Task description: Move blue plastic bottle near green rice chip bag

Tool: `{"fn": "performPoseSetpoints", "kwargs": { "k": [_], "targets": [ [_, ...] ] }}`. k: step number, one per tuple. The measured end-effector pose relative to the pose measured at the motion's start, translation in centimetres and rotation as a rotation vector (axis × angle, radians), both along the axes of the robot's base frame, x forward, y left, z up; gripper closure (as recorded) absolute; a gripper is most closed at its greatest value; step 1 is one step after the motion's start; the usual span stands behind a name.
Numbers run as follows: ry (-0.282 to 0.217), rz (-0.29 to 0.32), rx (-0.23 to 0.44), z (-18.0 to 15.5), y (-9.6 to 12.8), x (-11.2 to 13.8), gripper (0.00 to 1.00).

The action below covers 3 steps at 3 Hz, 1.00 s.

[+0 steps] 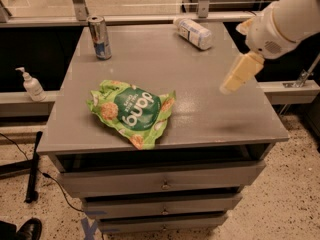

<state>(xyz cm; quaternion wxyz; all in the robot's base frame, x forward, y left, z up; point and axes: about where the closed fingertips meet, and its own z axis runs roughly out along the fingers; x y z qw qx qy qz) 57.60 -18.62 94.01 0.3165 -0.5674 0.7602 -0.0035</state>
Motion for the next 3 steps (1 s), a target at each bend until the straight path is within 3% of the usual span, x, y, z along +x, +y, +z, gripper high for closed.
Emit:
{"fn": "performPoseSetpoints", "kwargs": {
  "k": [2, 3],
  "targets": [
    [-0.206, -0.097, 0.284, 2.8, 1.6, 14.5, 0.00],
    [-0.228, -0.165, 0.417, 2.3, 2.0, 20.8, 0.00]
  ]
}}
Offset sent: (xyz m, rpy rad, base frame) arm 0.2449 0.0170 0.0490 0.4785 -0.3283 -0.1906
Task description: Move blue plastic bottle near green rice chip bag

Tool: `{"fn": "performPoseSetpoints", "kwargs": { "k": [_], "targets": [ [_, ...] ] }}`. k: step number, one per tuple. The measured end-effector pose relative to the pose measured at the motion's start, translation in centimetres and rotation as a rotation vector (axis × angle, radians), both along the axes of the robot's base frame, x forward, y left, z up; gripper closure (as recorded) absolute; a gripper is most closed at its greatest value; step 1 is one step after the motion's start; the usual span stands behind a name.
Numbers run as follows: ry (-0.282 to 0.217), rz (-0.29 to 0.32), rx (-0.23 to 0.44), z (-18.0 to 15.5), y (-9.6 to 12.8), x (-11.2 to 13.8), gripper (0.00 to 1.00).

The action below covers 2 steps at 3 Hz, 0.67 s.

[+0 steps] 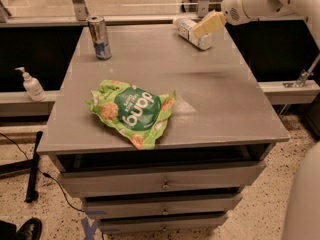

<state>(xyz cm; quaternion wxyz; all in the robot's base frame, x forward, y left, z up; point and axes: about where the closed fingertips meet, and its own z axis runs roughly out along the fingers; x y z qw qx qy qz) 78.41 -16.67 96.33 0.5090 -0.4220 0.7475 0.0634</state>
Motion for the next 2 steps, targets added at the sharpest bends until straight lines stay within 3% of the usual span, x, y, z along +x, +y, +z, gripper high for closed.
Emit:
{"fn": "performPoseSetpoints", "kwargs": {
  "k": [1, 2],
  "targets": [
    [0.024, -0.060, 0.059, -2.4, 0.5, 4.5, 0.00],
    [0.078, -0.127, 0.077, -5.9, -0.3, 7.0, 0.00]
  ]
}}
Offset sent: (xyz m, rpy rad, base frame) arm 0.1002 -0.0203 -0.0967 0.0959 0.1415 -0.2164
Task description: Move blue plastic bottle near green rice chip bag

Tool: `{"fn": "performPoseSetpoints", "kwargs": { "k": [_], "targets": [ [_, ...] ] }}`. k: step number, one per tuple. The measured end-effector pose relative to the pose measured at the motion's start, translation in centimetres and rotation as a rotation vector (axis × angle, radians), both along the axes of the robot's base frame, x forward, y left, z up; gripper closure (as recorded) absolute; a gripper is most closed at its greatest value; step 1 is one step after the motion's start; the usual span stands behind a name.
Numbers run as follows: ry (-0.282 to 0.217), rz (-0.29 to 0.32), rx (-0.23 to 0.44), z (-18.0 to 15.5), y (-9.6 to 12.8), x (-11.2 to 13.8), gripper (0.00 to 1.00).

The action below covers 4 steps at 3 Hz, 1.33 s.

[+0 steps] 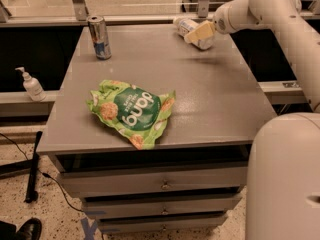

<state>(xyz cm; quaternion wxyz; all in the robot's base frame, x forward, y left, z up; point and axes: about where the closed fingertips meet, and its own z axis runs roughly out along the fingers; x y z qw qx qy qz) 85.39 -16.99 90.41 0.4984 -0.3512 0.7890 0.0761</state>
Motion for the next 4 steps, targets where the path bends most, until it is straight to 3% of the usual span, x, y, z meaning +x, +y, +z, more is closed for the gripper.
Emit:
{"fn": "performPoseSetpoints", "kwargs": {
  "k": [1, 2, 4],
  "targets": [
    [0.042, -0.033, -0.009, -2.8, -0.5, 1.2, 0.00],
    [0.078, -0.054, -0.011, -4.9, -1.2, 1.7, 0.18],
    [0.057, -0.002, 0.009, -3.8, -0.9, 0.4, 0.65]
  ]
}}
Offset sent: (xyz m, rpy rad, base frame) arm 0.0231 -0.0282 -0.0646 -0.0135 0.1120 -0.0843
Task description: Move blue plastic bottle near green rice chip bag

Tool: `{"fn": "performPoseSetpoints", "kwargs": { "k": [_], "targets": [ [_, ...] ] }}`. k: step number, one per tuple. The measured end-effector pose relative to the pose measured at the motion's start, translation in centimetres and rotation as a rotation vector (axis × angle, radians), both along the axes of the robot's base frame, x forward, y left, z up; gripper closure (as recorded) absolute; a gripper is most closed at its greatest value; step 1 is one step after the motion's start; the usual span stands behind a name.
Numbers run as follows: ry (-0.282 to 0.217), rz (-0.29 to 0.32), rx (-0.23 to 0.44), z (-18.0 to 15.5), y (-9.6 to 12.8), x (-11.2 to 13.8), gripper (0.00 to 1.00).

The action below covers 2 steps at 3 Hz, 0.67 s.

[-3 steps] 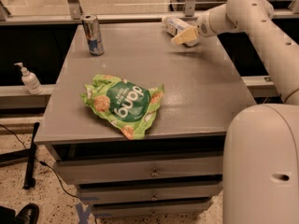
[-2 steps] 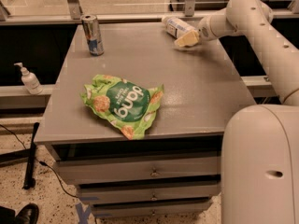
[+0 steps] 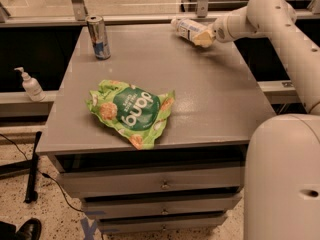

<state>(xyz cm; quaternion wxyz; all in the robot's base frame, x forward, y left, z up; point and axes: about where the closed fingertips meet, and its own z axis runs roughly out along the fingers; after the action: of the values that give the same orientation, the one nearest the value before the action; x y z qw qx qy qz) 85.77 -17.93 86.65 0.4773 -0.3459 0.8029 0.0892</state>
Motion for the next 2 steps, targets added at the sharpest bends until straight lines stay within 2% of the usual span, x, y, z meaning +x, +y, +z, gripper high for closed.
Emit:
{"fn": "performPoseSetpoints", "kwargs": {
  "k": [1, 2],
  "targets": [
    [0.002, 0.102, 0.015, 1.3, 0.5, -3.5, 0.88],
    [0.048, 0.266, 0.006, 1.2, 0.9, -9.5, 1.00]
  ]
}}
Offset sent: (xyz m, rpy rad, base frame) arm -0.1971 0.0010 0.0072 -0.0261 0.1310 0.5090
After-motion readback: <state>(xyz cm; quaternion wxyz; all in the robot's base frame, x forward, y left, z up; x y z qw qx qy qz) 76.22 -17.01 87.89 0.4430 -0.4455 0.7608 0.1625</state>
